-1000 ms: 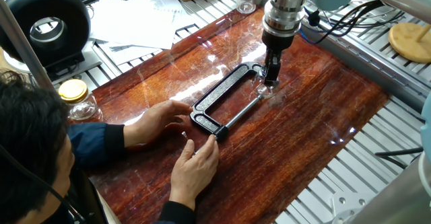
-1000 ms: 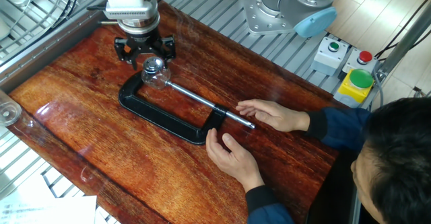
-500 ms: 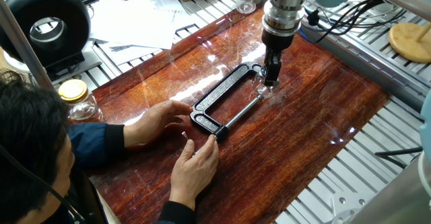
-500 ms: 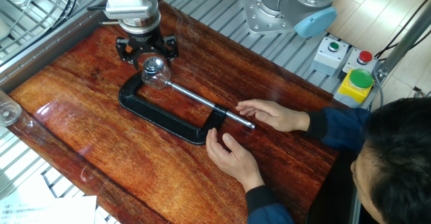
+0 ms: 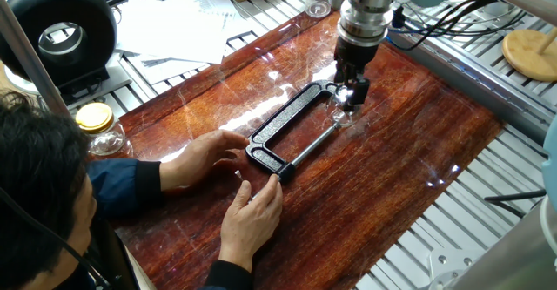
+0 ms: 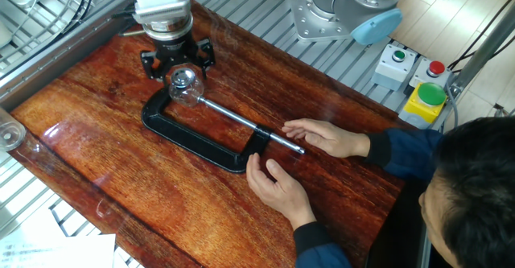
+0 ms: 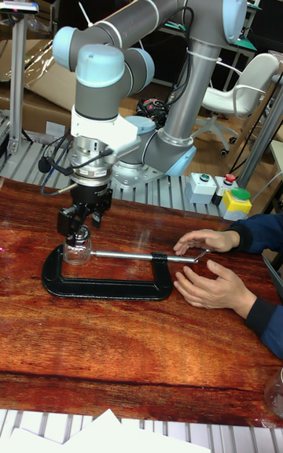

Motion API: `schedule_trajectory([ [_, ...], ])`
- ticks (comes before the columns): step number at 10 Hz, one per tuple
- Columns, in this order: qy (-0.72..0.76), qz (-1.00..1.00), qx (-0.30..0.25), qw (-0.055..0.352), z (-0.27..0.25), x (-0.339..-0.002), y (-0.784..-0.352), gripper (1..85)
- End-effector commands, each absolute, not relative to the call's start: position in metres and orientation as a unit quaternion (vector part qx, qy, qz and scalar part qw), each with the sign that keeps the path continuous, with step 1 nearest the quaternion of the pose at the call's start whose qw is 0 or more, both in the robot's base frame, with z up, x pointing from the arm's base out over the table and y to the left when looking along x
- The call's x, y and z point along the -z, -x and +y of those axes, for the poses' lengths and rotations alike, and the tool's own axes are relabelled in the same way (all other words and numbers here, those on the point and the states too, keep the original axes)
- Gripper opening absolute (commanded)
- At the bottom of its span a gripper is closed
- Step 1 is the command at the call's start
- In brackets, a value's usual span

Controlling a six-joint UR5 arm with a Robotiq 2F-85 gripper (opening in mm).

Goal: Screw the lid onto the jar

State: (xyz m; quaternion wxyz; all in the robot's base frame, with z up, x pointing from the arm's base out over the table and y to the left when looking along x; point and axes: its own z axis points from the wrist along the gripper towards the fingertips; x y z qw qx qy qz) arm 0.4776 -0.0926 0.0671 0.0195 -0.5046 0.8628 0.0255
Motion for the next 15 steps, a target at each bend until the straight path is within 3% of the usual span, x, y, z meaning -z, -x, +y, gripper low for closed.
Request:
schedule_trajectory([
  [1, 0.572, 0.82, -0.021, 0.019, -0.097, -0.068, -0.476, 74.3],
  [4, 0.592, 0.805, -0.037, 0.008, -0.096, -0.068, -0.464, 71.3],
  [11, 0.626, 0.78, -0.019, 0.01, -0.103, -0.067, -0.47, 60.3],
  [15, 0.606, 0.795, -0.014, 0.007, -0.106, -0.066, -0.471, 41.7],
])
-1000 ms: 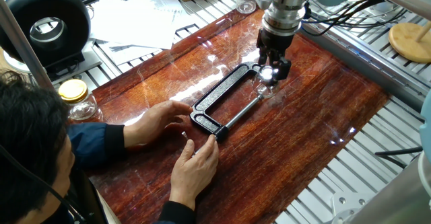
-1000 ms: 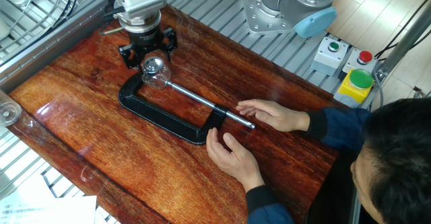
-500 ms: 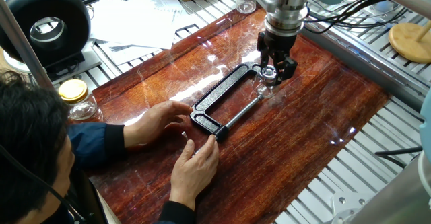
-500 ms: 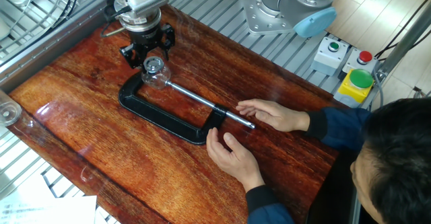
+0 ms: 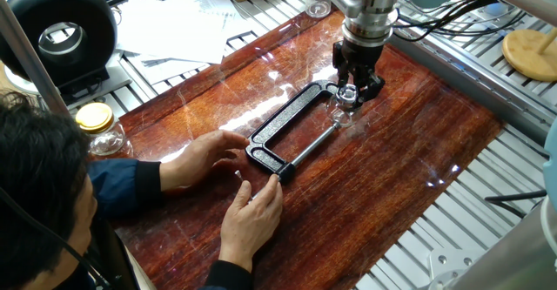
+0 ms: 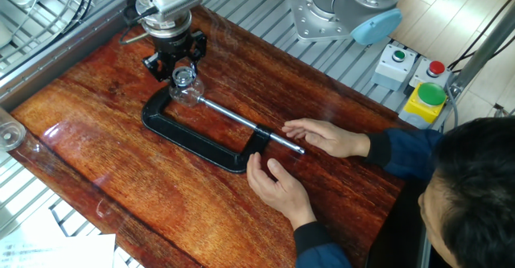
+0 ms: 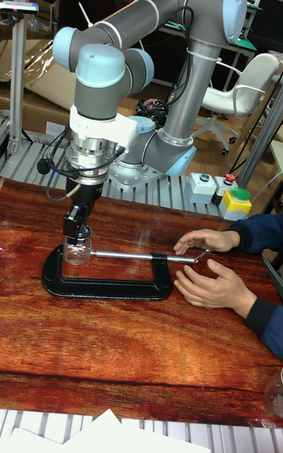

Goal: Screw the lid onto the jar

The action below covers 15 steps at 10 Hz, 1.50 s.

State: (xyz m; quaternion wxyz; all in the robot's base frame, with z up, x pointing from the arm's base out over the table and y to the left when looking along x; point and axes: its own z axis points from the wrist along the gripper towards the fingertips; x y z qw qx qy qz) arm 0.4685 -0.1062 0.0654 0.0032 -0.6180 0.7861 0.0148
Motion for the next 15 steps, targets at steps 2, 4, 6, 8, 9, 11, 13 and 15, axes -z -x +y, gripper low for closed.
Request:
schedule_trajectory([
  [2, 0.587, 0.809, -0.023, 0.005, -0.103, -0.066, -0.467, 33.7],
  [4, 0.562, 0.826, -0.031, 0.003, -0.1, -0.065, -0.465, 33.0],
  [6, 0.523, 0.852, -0.031, -0.005, -0.102, -0.065, -0.462, 32.7],
  [8, 0.476, 0.878, -0.046, -0.014, -0.1, -0.067, -0.457, 32.7],
  [9, 0.46, 0.887, -0.048, -0.016, -0.102, -0.067, -0.458, 32.7],
  [11, 0.439, 0.897, -0.047, -0.014, -0.102, -0.063, -0.461, 32.7],
  [13, 0.418, 0.907, -0.044, -0.015, -0.104, -0.062, -0.462, 33.3],
  [15, 0.386, 0.921, -0.041, -0.025, -0.11, -0.068, -0.458, 33.7],
])
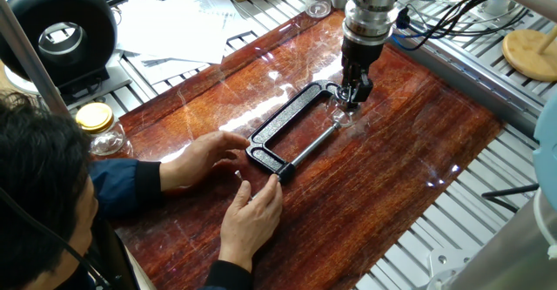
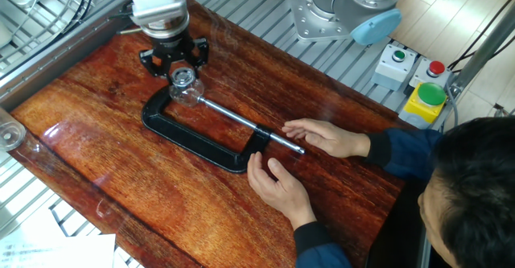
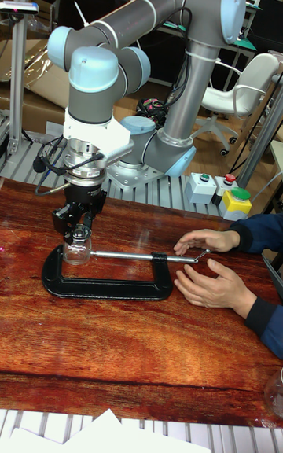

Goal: Screw the lid onto the jar

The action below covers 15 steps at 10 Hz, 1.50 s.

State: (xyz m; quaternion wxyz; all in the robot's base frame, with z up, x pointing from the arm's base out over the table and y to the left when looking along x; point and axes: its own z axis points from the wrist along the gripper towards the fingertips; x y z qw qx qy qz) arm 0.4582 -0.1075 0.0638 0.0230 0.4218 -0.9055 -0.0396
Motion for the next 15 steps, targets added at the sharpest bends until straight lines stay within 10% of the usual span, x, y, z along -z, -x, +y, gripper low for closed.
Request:
schedule_trajectory([
  [1, -0.361, -0.931, 0.043, 0.027, -0.111, -0.07, -0.458, 34.0],
  [9, -0.313, -0.949, 0.023, 0.021, -0.12, -0.061, -0.468, 46.7],
  [13, -0.33, -0.944, 0.022, -0.004, -0.105, -0.055, -0.477, 81.7],
  [15, -0.331, -0.943, 0.026, -0.006, -0.103, -0.056, -0.477, 85.0],
])
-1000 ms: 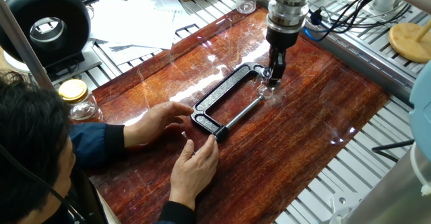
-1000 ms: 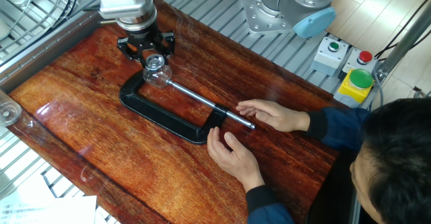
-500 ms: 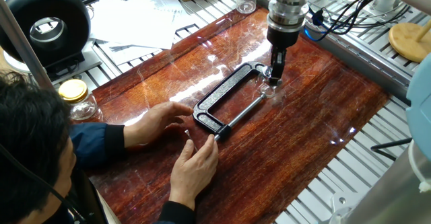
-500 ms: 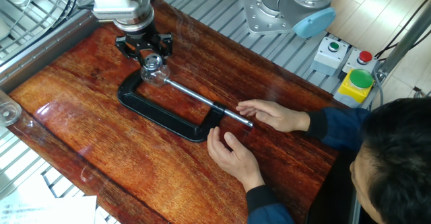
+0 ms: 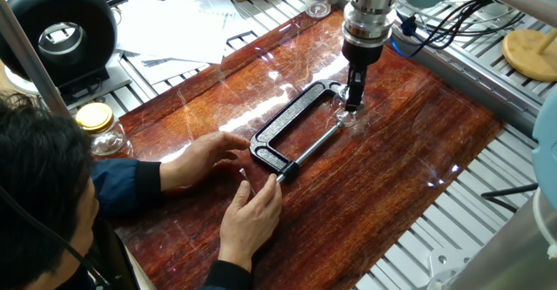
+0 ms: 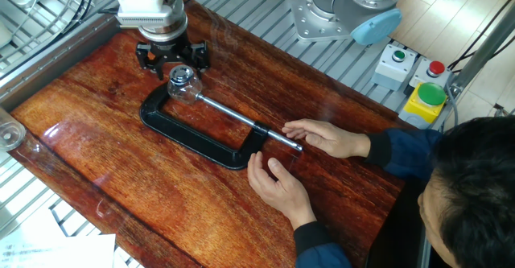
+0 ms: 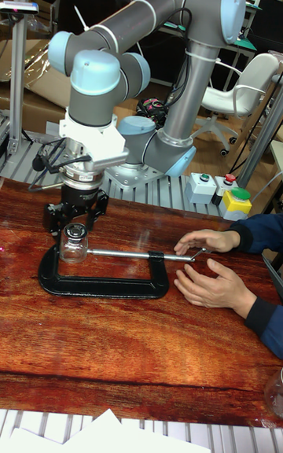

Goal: Screw the lid onto the jar

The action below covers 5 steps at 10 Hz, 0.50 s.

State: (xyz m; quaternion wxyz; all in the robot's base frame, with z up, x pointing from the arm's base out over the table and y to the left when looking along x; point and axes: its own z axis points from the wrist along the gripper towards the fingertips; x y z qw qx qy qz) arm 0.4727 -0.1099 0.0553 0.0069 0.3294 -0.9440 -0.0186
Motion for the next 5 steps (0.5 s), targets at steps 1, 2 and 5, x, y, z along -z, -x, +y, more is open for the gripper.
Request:
schedule_trajectory([
  [1, -0.331, -0.943, 0.028, -0.004, -0.102, -0.06, -0.475, 85.0],
  [2, -0.338, -0.94, 0.035, 0.002, -0.097, -0.068, -0.471, 85.0],
  [5, -0.499, -0.866, 0.037, -0.006, -0.089, -0.083, -0.473, 84.7],
])
